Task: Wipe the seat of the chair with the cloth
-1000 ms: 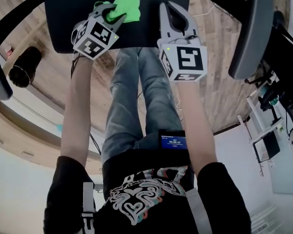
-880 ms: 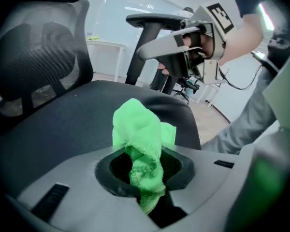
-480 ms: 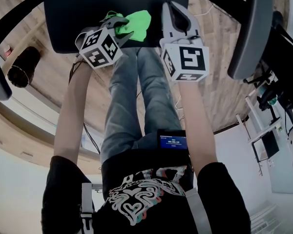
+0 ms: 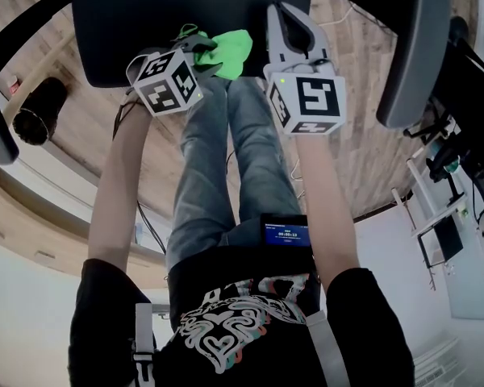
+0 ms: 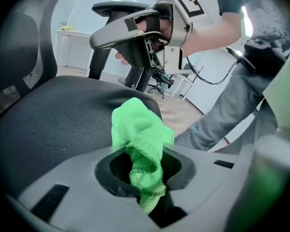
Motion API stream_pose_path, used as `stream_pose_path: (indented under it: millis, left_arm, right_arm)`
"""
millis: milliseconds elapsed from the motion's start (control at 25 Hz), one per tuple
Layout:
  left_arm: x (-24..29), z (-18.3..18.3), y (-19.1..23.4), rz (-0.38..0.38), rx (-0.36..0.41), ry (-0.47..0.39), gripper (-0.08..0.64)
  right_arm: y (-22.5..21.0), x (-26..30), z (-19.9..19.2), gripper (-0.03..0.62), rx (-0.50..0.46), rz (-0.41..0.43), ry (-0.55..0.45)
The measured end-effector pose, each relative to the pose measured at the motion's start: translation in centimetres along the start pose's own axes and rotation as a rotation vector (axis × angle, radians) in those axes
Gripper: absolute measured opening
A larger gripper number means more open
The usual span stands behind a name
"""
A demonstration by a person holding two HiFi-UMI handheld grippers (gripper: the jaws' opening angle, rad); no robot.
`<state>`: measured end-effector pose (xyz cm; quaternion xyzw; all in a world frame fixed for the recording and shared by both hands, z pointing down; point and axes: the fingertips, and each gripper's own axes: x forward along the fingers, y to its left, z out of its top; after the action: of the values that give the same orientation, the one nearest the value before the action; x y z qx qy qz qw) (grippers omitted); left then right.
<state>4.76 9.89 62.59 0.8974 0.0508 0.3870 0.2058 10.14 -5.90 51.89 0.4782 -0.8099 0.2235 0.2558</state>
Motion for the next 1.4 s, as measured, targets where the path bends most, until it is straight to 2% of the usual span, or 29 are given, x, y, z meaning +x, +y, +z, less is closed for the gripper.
stream_pose_path:
  millis: [240, 360, 480, 560, 680, 760, 880, 960, 1040, 1160, 1400]
  left_arm:
    - [0.4, 0.1, -0.8, -0.043, -0.018, 0.013, 0.087]
    - [0.1, 0.2, -0.8, -0.061, -0.07, 0.004, 0.087]
    - [-0.4, 0.2, -0.8, -0.036, -0.064, -0.005, 0.087]
    - [-0.9, 0.6, -0.7, 0.016, -0.044, -0.042, 0.087]
    - [-2.8, 2.3, 0.2, 0.12, -0.076, -0.18, 0.087]
    - [-5.6, 3.8, 1.6, 0.218, -0.146, -0.31, 0.087]
    - [-11.4, 5.6, 4.2, 0.405, -0.309, -0.504, 0.089]
    - [-15.6, 6.3, 5.3, 0.528, -0.364, -0.593, 0.087]
    - [-19.2, 7.4, 5.1, 0.613, -0.356, -0.622, 0.087]
    - [-23.2, 10.4, 3.8, 0.659, -0.308, -0.638, 0.087]
    - [-29.2, 16.0, 2.2, 0.742, -0.265, -0.669, 0.087]
  right_arm:
    - [-0.3, -0.4, -0.2, 0.0, 0.0, 0.002, 0.003]
    - [0.3, -0.4, -0.2, 0.0, 0.01, 0.035, 0.0]
    - [0.9, -0.6, 0.0, 0.0, 0.008, 0.06, -0.005]
    - [1.0, -0.9, 0.1, 0.0, 0.005, 0.065, -0.006]
    - [1.4, -1.2, 0.7, 0.0, 0.023, 0.093, -0.02]
    - [2.1, -1.5, 1.6, 0.0, 0.035, 0.119, -0.033]
    - [2.9, -2.2, 3.3, 0.0, 0.023, 0.138, -0.051]
    - [3.7, -3.1, 5.1, 0.0, 0.015, 0.16, -0.071]
    - [5.2, -4.9, 7.0, 0.0, 0.006, 0.202, -0.08]
    - [7.2, -8.2, 9.6, 0.0, -0.032, 0.251, -0.085]
    - [5.9, -12.1, 14.1, 0.0, -0.051, 0.219, -0.129]
